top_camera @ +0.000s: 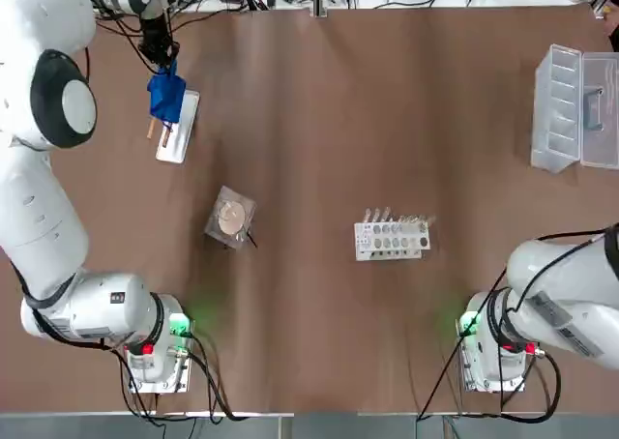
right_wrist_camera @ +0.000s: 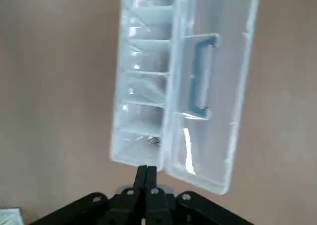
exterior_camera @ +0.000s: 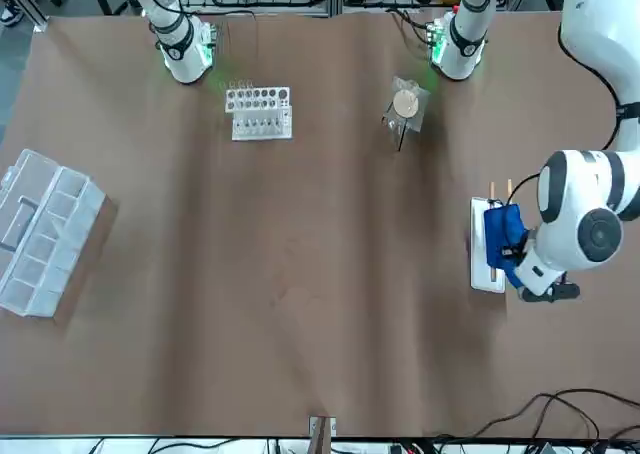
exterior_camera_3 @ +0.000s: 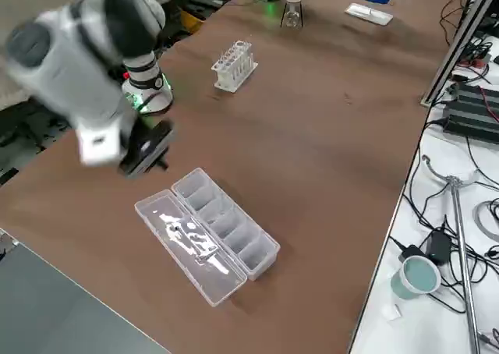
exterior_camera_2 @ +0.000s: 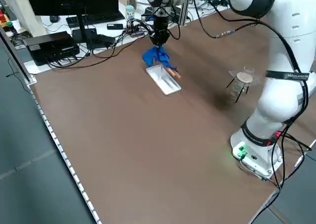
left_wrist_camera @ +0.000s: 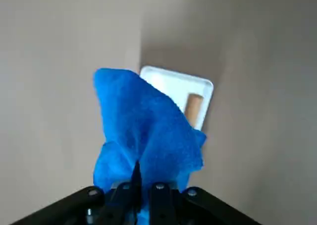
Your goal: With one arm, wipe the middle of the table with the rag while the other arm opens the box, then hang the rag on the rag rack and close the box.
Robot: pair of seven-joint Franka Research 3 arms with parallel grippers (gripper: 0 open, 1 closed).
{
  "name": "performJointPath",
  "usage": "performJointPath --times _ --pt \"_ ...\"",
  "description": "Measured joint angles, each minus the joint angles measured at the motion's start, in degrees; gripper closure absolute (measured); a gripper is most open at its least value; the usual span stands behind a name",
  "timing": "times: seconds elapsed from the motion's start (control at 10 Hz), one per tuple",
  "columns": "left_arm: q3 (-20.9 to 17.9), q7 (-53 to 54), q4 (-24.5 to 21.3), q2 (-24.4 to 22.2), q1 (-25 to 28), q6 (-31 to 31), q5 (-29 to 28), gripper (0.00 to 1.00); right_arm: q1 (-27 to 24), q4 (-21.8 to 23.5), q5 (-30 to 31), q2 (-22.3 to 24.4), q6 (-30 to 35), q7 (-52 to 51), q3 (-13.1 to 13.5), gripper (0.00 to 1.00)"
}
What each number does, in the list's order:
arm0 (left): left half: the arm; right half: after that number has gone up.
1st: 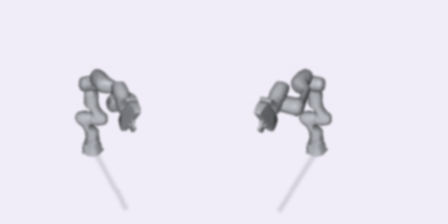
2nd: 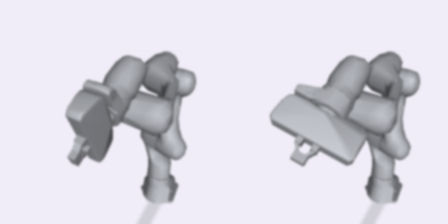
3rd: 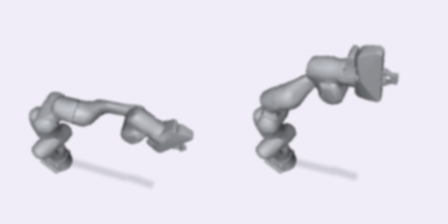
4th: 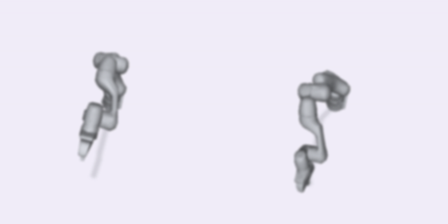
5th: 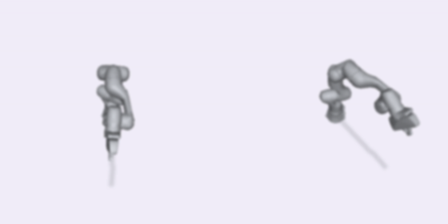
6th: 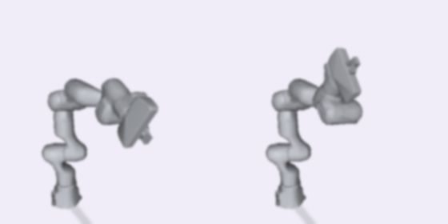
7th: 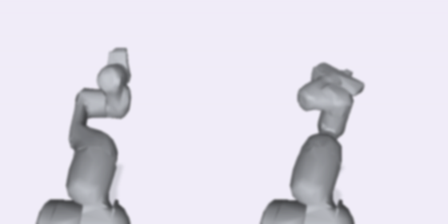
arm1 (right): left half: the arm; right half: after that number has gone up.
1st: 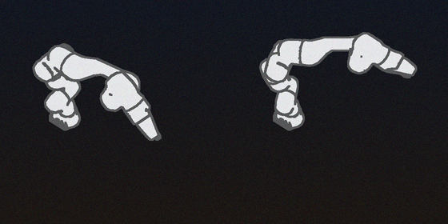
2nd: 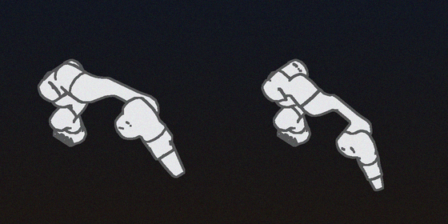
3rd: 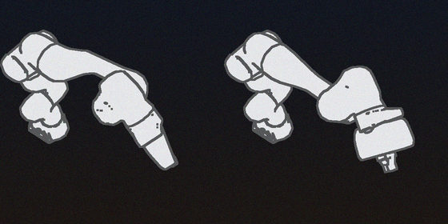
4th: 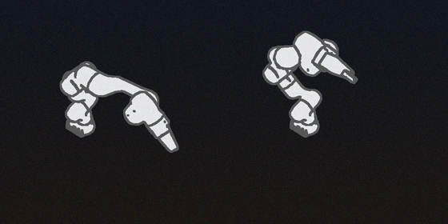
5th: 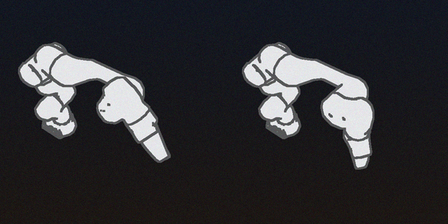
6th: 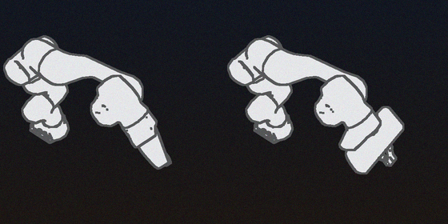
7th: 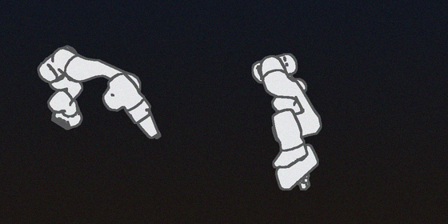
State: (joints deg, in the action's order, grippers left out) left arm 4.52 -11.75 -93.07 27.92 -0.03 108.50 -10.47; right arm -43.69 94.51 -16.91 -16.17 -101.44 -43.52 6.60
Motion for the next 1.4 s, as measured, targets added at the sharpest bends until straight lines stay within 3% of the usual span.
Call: performJointPath --times 0.2,0.4,0.5,0.6,0.9,1.0,1.2,1.4 --pt "0.06 -0.80 -0.73 -0.14 -0.69 -1.18 0.00 0.89 -6.78 -5.36 -6.30 -9.35 -0.10 -8.87 -0.06 0.99" --pt "0.01 -0.80 -0.93 -0.34 -0.22 -2.61 0.00 0.85 -10.22 -10.90 -10.49 -17.80 -0.15 -14.19 -0.29 0.99" --pt "0.01 -0.80 -1.00 -0.48 -0.02 -2.76 0.00 0.79 -11.01 -12.82 -13.17 -20.76 -0.11 -17.24 -0.45 0.99" --pt "0.00 -0.80 -1.05 -0.58 0.07 -2.79 0.00 0.63 -11.37 -13.65 -15.61 -22.86 -0.08 -20.03 -0.47 0.99" --pt "-0.08 -0.74 -1.15 -0.71 0.15 -2.83 0.00 0.19 -11.57 -14.42 -17.07 -27.06 -0.42 -21.60 -0.57 0.99" --pt "-0.10 -0.72 -1.10 -0.83 0.25 -2.83 0.00 0.11 -11.67 -14.81 -17.50 -27.99 -0.47 -21.65 -0.56 0.99" --pt "-0.12 -0.64 -0.65 -1.98 0.90 -2.79 0.46 0.05 -11.26 -15.69 -17.16 -28.48 1.01 -20.27 -0.70 0.99" --pt "-0.08 -0.63 -0.10 -3.53 1.02 -2.76 2.11 0.05 -9.47 -18.94 -16.85 -28.07 8.99 -16.16 -1.36 0.99"
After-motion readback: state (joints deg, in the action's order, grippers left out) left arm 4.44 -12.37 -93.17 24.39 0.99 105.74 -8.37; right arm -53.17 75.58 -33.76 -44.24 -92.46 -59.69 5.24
